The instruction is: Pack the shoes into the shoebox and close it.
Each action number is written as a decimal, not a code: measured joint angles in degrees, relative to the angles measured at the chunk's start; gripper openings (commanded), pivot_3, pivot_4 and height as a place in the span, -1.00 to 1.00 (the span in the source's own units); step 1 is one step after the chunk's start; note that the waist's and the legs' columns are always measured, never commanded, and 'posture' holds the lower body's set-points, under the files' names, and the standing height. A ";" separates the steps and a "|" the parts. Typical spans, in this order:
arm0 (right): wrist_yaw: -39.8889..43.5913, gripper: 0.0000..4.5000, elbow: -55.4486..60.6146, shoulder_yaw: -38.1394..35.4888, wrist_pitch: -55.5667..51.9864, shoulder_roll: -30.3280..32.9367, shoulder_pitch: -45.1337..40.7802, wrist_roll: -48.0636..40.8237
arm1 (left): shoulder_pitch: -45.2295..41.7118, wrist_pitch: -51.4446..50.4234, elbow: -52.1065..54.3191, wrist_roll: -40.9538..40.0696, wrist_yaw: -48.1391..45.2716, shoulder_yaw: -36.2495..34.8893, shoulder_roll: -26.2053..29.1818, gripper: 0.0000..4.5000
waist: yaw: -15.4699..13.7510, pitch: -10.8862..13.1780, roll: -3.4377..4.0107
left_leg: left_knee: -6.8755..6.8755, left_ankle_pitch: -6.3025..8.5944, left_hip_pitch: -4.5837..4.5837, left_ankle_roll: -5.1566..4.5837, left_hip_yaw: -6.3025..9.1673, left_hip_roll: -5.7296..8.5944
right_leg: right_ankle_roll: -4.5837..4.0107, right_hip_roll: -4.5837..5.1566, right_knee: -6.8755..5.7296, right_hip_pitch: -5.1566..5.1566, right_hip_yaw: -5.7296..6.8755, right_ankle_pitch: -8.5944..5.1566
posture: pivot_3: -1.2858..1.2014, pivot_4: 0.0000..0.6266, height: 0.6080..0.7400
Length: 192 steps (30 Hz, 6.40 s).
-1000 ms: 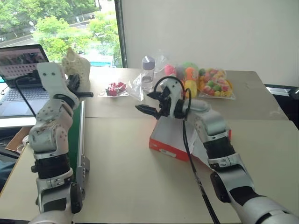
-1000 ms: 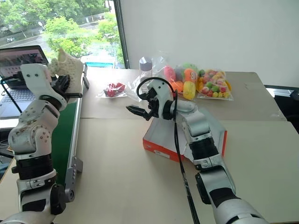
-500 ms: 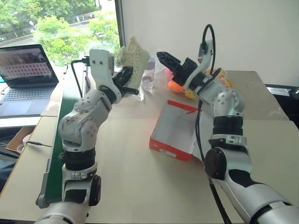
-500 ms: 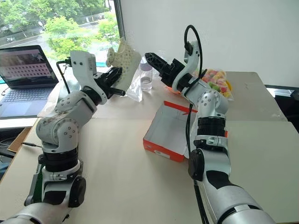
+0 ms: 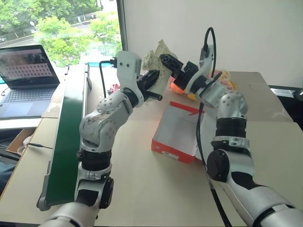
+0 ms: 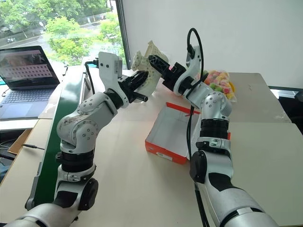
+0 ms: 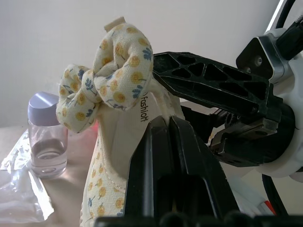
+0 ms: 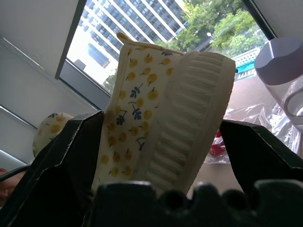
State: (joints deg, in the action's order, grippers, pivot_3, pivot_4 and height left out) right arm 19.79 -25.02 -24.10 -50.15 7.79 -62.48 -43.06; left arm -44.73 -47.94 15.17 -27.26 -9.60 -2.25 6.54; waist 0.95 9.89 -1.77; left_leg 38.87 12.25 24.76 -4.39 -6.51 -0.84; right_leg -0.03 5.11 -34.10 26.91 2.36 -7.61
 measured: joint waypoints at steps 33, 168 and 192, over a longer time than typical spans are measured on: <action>-21.51 -0.64 9.39 2.87 -17.15 9.23 0.00 7.79 | -0.12 -8.81 3.72 -9.95 -19.27 -2.23 22.27 0.15 | -0.06 0.00 0.02 | -0.01 -0.02 0.00 0.04 0.01 0.00 | 0.02 0.00 -0.01 0.02 -0.01 -0.04 | 0.03 -0.52 1.00; 27.61 1.00 21.20 34.17 10.47 5.17 8.80 21.46 | 21.79 14.65 -22.99 11.65 0.58 -24.15 17.06 0.31 | -0.69 -0.03 0.01 | -0.09 0.31 -0.02 0.70 0.05 0.00 | -0.11 0.54 -0.05 0.14 0.26 0.01 | 0.03 -0.52 1.00; -8.03 1.00 1.67 -4.48 -7.00 -3.71 -2.84 -3.32 | 3.63 6.59 -5.67 -1.54 -0.63 -5.68 -0.07 0.30 | 0.51 -0.02 -0.04 | -0.05 -0.04 0.42 0.00 0.09 -0.04 | -0.07 0.10 0.03 0.25 0.32 0.05 | 0.03 -0.52 1.00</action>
State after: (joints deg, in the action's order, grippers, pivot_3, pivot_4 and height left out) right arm 11.76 -23.35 -28.58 -57.15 4.08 -65.33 -46.37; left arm -41.11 -41.35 9.50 -28.81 -10.22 -7.93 6.48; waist 1.46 9.86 -1.82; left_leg 38.82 12.21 25.18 -4.39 -6.42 -0.88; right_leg -0.11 5.21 -34.07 27.16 2.68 -7.56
